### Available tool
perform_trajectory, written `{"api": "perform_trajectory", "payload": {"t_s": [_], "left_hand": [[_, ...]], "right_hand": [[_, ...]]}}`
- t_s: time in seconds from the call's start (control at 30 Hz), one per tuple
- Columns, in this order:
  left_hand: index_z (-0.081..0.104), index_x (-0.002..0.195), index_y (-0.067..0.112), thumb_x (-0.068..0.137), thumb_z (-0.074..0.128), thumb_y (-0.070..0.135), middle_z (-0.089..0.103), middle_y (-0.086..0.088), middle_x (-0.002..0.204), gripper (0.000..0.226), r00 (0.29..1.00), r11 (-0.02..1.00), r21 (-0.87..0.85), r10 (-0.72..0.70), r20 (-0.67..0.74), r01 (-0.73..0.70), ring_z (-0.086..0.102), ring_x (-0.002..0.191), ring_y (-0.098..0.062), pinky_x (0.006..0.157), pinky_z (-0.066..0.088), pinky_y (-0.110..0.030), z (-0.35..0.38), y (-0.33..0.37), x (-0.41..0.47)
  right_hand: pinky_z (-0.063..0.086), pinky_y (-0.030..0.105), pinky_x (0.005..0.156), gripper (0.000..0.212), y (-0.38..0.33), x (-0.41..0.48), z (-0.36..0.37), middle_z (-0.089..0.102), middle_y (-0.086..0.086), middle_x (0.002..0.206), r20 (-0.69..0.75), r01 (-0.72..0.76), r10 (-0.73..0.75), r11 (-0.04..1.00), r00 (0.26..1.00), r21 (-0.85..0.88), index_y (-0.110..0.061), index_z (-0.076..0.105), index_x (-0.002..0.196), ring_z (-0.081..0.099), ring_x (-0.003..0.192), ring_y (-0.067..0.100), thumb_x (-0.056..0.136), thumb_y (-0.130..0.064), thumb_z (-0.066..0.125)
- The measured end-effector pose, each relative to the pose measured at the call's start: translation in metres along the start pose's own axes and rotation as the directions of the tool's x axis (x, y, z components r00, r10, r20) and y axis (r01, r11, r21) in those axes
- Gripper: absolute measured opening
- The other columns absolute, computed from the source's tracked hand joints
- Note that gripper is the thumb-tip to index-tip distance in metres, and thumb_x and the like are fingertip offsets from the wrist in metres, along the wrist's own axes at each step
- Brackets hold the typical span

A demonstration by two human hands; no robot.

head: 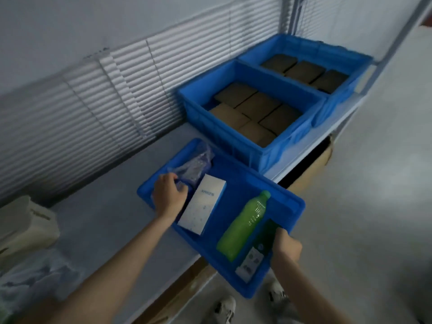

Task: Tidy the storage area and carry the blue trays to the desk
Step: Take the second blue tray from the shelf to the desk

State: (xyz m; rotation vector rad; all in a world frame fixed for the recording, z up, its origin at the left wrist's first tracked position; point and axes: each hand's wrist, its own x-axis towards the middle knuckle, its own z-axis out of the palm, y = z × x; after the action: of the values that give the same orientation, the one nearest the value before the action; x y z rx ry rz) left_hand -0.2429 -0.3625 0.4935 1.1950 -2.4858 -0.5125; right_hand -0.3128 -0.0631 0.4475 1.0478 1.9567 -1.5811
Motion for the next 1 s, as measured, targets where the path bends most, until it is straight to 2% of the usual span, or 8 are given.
{"api": "perform_trajectory", "payload": {"t_s": [0.1,0.2,0.27,0.43,0.5,0.63,0.73,1.0], "left_hand": [[0.058,0.118,0.008,0.083,0.068,0.035,0.06,-0.018,0.121,0.045,0.994,0.996,0.082,0.031,0.102,-0.04,0.057,0.109,-0.038,0.084,0.052,-0.049,0.003,-0.008,0.042],[0.052,0.127,0.007,0.083,0.064,0.045,0.061,-0.018,0.125,0.059,0.949,0.99,0.137,-0.026,0.315,-0.018,0.06,0.109,-0.038,0.093,0.05,-0.05,0.012,-0.023,0.075],[0.053,0.123,0.009,0.085,0.059,0.044,0.065,-0.015,0.119,0.052,0.888,0.999,0.051,-0.017,0.46,-0.007,0.063,0.099,-0.035,0.088,0.054,-0.05,0.019,-0.025,0.081],[0.055,0.127,0.003,0.093,0.056,0.048,0.066,-0.015,0.115,0.056,0.884,1.0,0.023,0.005,0.468,-0.018,0.063,0.094,-0.034,0.073,0.049,-0.038,0.021,-0.008,0.064],[0.061,0.106,0.003,0.092,0.056,0.051,0.067,-0.015,0.098,0.05,0.852,1.0,-0.011,0.008,0.524,-0.003,0.064,0.091,-0.038,0.071,0.048,-0.04,0.025,-0.004,0.055],[0.047,0.064,0.008,0.094,0.058,0.045,0.052,-0.014,0.063,0.049,0.82,0.992,-0.124,0.043,0.57,0.034,0.063,0.082,-0.046,0.06,0.036,-0.035,0.037,0.02,0.007],[0.042,0.058,0.01,0.093,0.061,0.041,0.05,-0.015,0.059,0.05,0.806,0.98,-0.193,0.08,0.587,0.044,0.056,0.065,-0.035,0.061,0.033,-0.034,0.044,0.056,-0.045],[0.047,0.062,0.016,0.092,0.063,0.04,0.049,-0.004,0.065,0.042,0.701,0.942,-0.324,0.286,0.654,-0.083,0.049,0.061,-0.022,0.057,0.035,-0.032,0.071,0.202,-0.221]], "right_hand": [[0.04,0.037,0.056,0.021,0.015,-0.007,-0.012,0.055,0.015,0.07,-0.074,0.011,-0.009,1.0,0.997,0.027,-0.005,0.052,0.065,0.051,0.06,0.027,0.078,-0.02,0.058],[0.041,0.034,0.054,0.019,0.027,-0.011,-0.024,0.058,0.015,0.072,-0.112,0.005,0.003,0.997,0.994,0.074,-0.001,0.056,0.07,0.055,0.062,0.027,0.077,-0.018,0.059],[0.042,0.033,0.053,0.018,0.036,-0.014,-0.033,0.059,0.014,0.072,-0.133,0.003,0.01,0.995,0.991,0.098,-0.002,0.057,0.07,0.056,0.062,0.028,0.078,-0.018,0.059],[0.046,0.038,0.058,0.017,0.051,-0.014,-0.065,0.061,0.015,0.074,-0.15,0.002,0.017,0.991,0.989,0.13,-0.002,0.058,0.072,0.059,0.068,0.03,0.077,-0.018,0.061],[0.046,0.038,0.059,0.015,0.057,-0.011,-0.089,0.06,0.015,0.074,-0.154,0.007,0.011,0.993,0.988,0.12,-0.004,0.057,0.074,0.059,0.068,0.029,0.074,-0.019,0.061],[0.045,0.038,0.058,0.014,0.075,-0.002,-0.16,0.057,0.015,0.072,-0.191,0.022,0.003,0.991,0.982,0.132,-0.008,0.055,0.073,0.057,0.066,0.028,0.068,-0.018,0.062],[0.046,0.037,0.057,0.011,0.091,0.0,-0.221,0.057,0.014,0.069,-0.239,0.031,0.008,0.986,0.971,0.162,-0.007,0.054,0.07,0.057,0.064,0.027,0.069,-0.014,0.063],[0.052,0.038,0.061,0.008,0.154,-0.005,-0.433,0.065,0.015,0.071,-0.396,0.098,0.016,0.959,0.918,0.266,-0.001,0.063,0.074,0.063,0.065,0.03,0.072,-0.009,0.065]]}}
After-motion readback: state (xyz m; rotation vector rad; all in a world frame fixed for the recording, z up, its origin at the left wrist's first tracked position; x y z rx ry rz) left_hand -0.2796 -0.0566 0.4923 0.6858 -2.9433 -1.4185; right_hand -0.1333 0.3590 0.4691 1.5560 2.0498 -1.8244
